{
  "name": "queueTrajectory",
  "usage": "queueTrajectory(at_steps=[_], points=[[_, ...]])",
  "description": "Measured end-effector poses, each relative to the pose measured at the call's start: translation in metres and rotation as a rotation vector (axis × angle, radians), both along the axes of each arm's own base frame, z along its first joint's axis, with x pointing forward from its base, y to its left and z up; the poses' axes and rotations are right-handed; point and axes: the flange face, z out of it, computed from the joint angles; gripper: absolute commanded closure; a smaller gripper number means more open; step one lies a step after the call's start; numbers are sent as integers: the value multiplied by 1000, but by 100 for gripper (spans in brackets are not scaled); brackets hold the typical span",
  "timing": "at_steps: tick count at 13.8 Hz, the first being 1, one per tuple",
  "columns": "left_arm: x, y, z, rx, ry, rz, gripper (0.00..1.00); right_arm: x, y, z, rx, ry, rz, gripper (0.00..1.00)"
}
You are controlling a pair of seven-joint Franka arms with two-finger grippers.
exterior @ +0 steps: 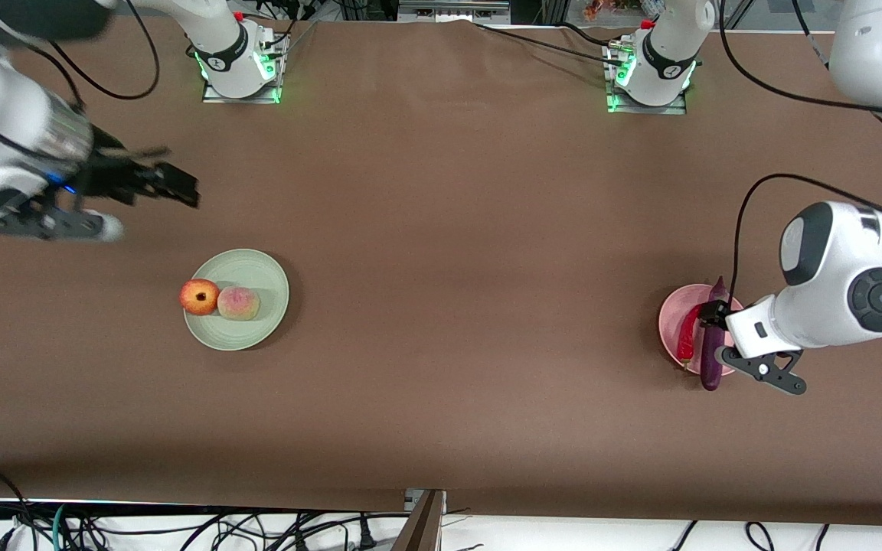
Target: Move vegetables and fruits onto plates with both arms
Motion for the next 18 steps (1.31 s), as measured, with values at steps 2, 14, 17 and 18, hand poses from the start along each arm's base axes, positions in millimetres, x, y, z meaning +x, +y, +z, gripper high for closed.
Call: queueTrajectory(at_steps=[2, 14, 17, 18], points=[[-9, -8, 49, 15, -26, -4, 0, -21, -20, 21, -14, -15, 10, 0], [-60, 2, 201, 7, -89, 354, 0, -56, -16, -13, -48, -41, 87, 0], [-93, -14, 214, -2, -136, 427, 0, -56, -16, -12, -48, -44, 87, 0], [-107, -14, 220, -5, -140, 434, 0, -55, -17, -12, -47, -50, 85, 0]])
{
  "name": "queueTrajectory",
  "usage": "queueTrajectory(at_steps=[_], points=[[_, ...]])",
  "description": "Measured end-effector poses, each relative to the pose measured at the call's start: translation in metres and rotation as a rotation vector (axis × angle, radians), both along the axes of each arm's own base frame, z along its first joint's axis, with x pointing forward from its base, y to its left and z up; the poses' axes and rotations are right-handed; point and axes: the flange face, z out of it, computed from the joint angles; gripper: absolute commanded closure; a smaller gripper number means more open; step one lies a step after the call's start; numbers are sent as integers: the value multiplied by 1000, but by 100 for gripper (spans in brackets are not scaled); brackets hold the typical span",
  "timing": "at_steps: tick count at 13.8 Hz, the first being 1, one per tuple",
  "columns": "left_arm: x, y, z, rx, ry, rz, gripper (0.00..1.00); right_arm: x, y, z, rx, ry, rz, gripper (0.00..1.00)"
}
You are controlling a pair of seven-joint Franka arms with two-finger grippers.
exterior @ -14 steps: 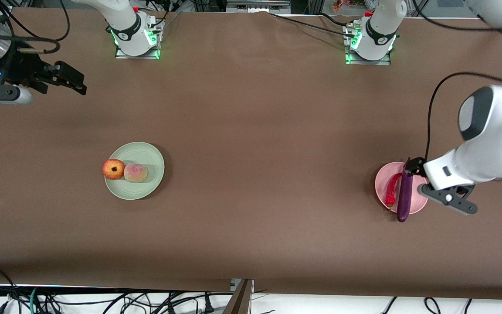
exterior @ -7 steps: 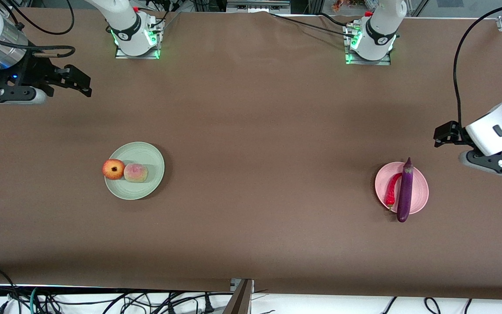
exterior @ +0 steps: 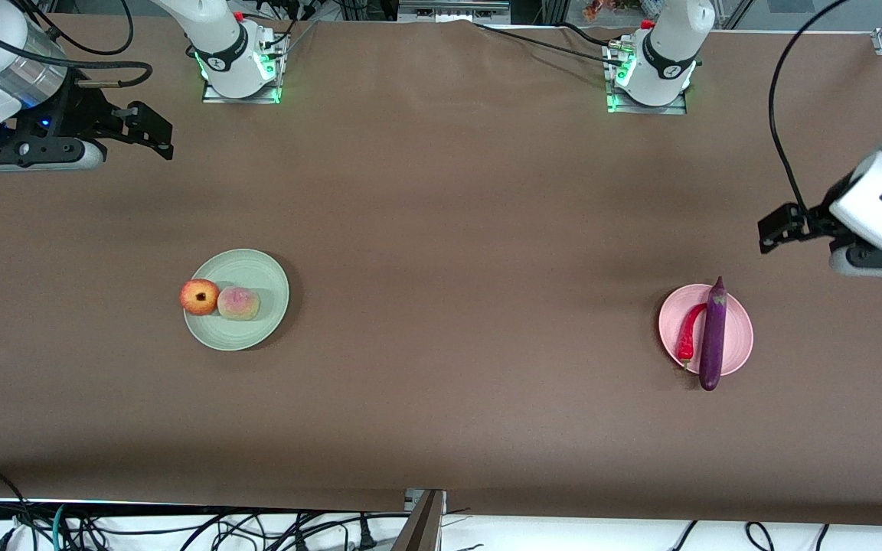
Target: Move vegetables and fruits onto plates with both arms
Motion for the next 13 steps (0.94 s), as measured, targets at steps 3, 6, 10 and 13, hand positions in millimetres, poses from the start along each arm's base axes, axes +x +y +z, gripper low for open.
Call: queueTrajectory(at_steps=[3, 6, 10, 13], points=[[-25, 7, 11, 3, -6, 14, 0, 2, -2, 4, 3, -17, -4, 0], [-33, 11, 4, 5, 11, 22, 0, 2, -2, 5, 0, -20, -4, 0], [-54, 8, 4, 7, 21, 20, 0, 3, -5, 5, -8, -21, -8, 0], [-58, 1, 0, -7, 38, 12, 0, 3, -5, 5, -9, -21, -8, 0]])
